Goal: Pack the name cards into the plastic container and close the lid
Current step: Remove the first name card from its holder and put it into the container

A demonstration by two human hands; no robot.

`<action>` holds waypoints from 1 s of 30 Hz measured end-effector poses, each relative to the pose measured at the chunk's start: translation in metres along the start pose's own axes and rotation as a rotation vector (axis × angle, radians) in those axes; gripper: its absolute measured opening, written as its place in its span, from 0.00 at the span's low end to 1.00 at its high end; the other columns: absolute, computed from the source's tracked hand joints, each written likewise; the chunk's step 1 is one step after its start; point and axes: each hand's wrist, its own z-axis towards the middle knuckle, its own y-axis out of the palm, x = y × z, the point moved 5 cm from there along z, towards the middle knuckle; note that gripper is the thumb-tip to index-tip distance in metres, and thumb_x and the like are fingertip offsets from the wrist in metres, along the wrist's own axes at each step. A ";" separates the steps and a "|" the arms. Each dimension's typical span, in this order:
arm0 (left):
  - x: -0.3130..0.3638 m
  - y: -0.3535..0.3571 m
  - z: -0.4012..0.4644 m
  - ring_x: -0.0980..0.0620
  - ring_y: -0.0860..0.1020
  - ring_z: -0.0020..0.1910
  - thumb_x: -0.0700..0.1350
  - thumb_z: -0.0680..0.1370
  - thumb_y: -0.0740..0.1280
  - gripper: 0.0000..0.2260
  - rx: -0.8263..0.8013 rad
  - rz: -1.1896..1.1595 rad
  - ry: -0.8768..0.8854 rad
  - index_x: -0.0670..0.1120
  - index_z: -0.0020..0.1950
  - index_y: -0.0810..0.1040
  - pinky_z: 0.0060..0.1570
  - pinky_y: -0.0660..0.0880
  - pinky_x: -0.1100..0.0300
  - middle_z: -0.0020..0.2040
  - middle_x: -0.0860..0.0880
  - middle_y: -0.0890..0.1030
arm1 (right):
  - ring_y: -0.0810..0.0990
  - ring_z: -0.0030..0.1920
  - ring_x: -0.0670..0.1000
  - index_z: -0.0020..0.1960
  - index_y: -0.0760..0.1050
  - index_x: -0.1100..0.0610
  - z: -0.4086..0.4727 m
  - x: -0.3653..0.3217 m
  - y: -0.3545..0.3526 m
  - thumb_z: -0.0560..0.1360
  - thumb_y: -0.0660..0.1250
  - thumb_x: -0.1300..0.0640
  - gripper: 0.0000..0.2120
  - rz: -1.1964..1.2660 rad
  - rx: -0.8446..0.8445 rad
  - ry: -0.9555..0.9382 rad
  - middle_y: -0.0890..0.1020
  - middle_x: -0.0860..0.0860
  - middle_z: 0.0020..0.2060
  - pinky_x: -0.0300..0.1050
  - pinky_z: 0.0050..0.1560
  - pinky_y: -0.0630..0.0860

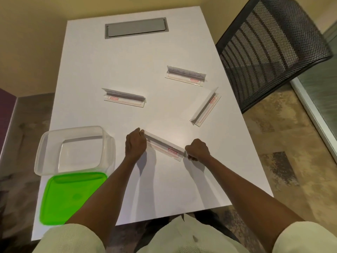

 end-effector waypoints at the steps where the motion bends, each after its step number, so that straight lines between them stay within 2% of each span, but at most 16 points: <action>1: 0.001 0.001 0.001 0.39 0.72 0.37 0.42 0.81 0.53 0.14 -0.016 0.026 0.015 0.43 0.35 0.65 0.39 0.61 0.55 0.32 0.47 0.71 | 0.78 0.24 0.53 0.29 0.79 0.62 0.000 -0.001 0.001 0.62 0.59 0.62 0.11 0.024 -0.011 0.012 0.83 0.56 0.27 0.47 0.42 0.82; 3: 0.003 -0.001 0.002 0.38 0.75 0.39 0.41 0.81 0.54 0.13 -0.028 0.042 0.029 0.42 0.36 0.68 0.38 0.61 0.55 0.34 0.43 0.74 | 0.78 0.24 0.54 0.32 0.81 0.65 0.001 -0.001 0.002 0.61 0.59 0.62 0.13 0.058 -0.038 0.043 0.84 0.58 0.29 0.46 0.40 0.81; 7: 0.010 -0.003 0.003 0.37 0.77 0.44 0.38 0.79 0.56 0.12 -0.075 0.060 0.030 0.38 0.39 0.74 0.45 0.70 0.50 0.42 0.37 0.80 | 0.76 0.24 0.55 0.35 0.81 0.67 0.003 -0.004 0.005 0.63 0.60 0.63 0.12 0.141 -0.080 0.099 0.84 0.61 0.31 0.44 0.33 0.77; 11: 0.012 -0.010 0.004 0.39 0.76 0.40 0.43 0.80 0.56 0.17 -0.054 -0.015 -0.048 0.36 0.37 0.75 0.41 0.68 0.54 0.38 0.39 0.81 | 0.75 0.23 0.54 0.34 0.78 0.65 0.005 -0.008 0.005 0.70 0.61 0.64 0.10 0.178 -0.086 0.113 0.82 0.60 0.27 0.44 0.31 0.76; 17: 0.018 -0.023 0.000 0.38 0.77 0.39 0.41 0.77 0.58 0.15 0.026 -0.057 -0.109 0.41 0.30 0.72 0.38 0.67 0.56 0.35 0.40 0.80 | 0.77 0.24 0.55 0.35 0.75 0.65 0.007 -0.019 -0.004 0.71 0.64 0.66 0.07 0.203 -0.102 0.107 0.79 0.59 0.26 0.42 0.27 0.73; 20: 0.020 -0.037 0.001 0.39 0.79 0.43 0.40 0.76 0.60 0.12 0.104 -0.103 -0.126 0.38 0.40 0.81 0.43 0.72 0.56 0.42 0.39 0.84 | 0.75 0.24 0.54 0.35 0.75 0.66 0.012 -0.032 -0.019 0.71 0.65 0.67 0.07 0.235 -0.072 0.066 0.80 0.58 0.27 0.44 0.29 0.73; 24: 0.027 -0.060 0.002 0.40 0.80 0.52 0.40 0.77 0.63 0.11 0.219 -0.186 -0.134 0.38 0.50 0.84 0.51 0.73 0.58 0.51 0.40 0.84 | 0.74 0.26 0.54 0.34 0.73 0.66 0.016 -0.058 -0.046 0.70 0.66 0.68 0.06 0.267 -0.036 -0.026 0.80 0.60 0.30 0.45 0.30 0.72; 25: 0.028 -0.063 0.003 0.41 0.80 0.50 0.40 0.77 0.64 0.10 0.230 -0.211 -0.137 0.39 0.48 0.84 0.50 0.72 0.59 0.50 0.41 0.84 | 0.75 0.27 0.54 0.34 0.73 0.66 0.017 -0.065 -0.053 0.69 0.67 0.68 0.06 0.268 -0.021 -0.053 0.80 0.60 0.30 0.46 0.32 0.74; 26: 0.029 -0.066 0.004 0.42 0.79 0.44 0.39 0.77 0.64 0.08 0.241 -0.227 -0.128 0.41 0.42 0.83 0.47 0.70 0.60 0.45 0.40 0.85 | 0.76 0.28 0.55 0.33 0.74 0.66 0.018 -0.071 -0.060 0.67 0.68 0.68 0.05 0.260 -0.006 -0.083 0.79 0.59 0.29 0.47 0.34 0.75; 27: 0.032 -0.069 0.005 0.44 0.74 0.39 0.39 0.76 0.65 0.09 0.253 -0.240 -0.122 0.45 0.37 0.78 0.44 0.68 0.60 0.38 0.40 0.82 | 0.76 0.29 0.55 0.32 0.74 0.65 0.018 -0.078 -0.066 0.67 0.69 0.68 0.06 0.250 0.002 -0.111 0.78 0.58 0.27 0.47 0.35 0.75; 28: 0.033 -0.073 0.006 0.47 0.70 0.37 0.39 0.76 0.65 0.10 0.273 -0.249 -0.111 0.49 0.36 0.72 0.42 0.66 0.60 0.33 0.43 0.77 | 0.76 0.30 0.55 0.29 0.72 0.62 0.019 -0.083 -0.072 0.67 0.69 0.68 0.10 0.238 0.008 -0.146 0.76 0.57 0.25 0.47 0.36 0.73; 30: 0.037 -0.081 0.006 0.47 0.71 0.37 0.38 0.76 0.66 0.10 0.298 -0.282 -0.108 0.50 0.37 0.72 0.42 0.66 0.60 0.33 0.48 0.75 | 0.74 0.29 0.55 0.24 0.66 0.59 0.019 -0.093 -0.082 0.67 0.69 0.69 0.17 0.228 0.030 -0.216 0.70 0.53 0.21 0.46 0.34 0.70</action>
